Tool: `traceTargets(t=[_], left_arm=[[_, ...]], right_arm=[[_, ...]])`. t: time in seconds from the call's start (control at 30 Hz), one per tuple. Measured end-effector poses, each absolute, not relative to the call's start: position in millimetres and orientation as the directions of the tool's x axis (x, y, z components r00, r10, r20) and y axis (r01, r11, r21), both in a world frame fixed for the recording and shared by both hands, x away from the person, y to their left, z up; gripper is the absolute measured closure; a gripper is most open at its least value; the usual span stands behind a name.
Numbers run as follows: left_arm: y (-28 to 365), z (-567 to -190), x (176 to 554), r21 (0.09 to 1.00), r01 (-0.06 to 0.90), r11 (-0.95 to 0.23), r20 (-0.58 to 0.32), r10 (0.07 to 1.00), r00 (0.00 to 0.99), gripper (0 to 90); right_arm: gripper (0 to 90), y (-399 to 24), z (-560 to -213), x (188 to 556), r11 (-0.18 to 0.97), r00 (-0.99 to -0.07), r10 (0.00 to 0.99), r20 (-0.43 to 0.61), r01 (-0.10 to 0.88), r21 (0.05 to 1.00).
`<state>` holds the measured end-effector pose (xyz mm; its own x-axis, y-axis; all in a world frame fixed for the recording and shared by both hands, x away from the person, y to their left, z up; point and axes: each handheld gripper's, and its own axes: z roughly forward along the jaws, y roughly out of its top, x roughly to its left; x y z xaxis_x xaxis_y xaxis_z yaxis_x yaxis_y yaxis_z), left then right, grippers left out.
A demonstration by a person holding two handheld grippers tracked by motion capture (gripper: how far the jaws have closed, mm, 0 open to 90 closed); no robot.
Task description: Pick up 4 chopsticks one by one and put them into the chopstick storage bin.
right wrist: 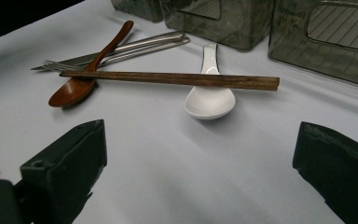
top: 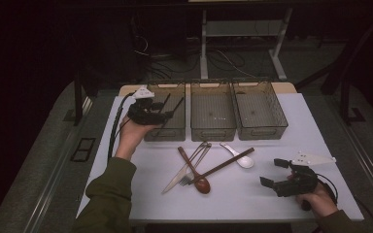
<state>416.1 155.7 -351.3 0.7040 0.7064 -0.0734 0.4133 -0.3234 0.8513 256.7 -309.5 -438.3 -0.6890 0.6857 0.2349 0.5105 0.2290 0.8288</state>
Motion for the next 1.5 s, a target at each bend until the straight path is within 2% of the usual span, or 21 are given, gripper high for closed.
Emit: traceTargets(t=[0.47,0.93,1.5], left_arm=[[158.1,-367.4,367.2,0.859,0.382,-0.340,-0.066,0.667,0.742,30.0],[158.2,-391.0,329.6,0.864,0.362,-0.350,-0.058,0.646,0.761,27.4],[130.6,-404.2,317.7,0.861,0.344,-0.375,-0.082,0.565,0.821,30.6]], right_arm=[[2.6,-309.5,-438.4,256.8,0.228,-0.686,0.689,0.235,0.512,0.828],[2.5,-309.6,-438.7,255.6,0.227,-0.687,0.688,0.233,0.509,0.830],[2.6,-307.1,-439.2,257.9,0.242,-0.699,0.680,0.221,0.499,0.832]])
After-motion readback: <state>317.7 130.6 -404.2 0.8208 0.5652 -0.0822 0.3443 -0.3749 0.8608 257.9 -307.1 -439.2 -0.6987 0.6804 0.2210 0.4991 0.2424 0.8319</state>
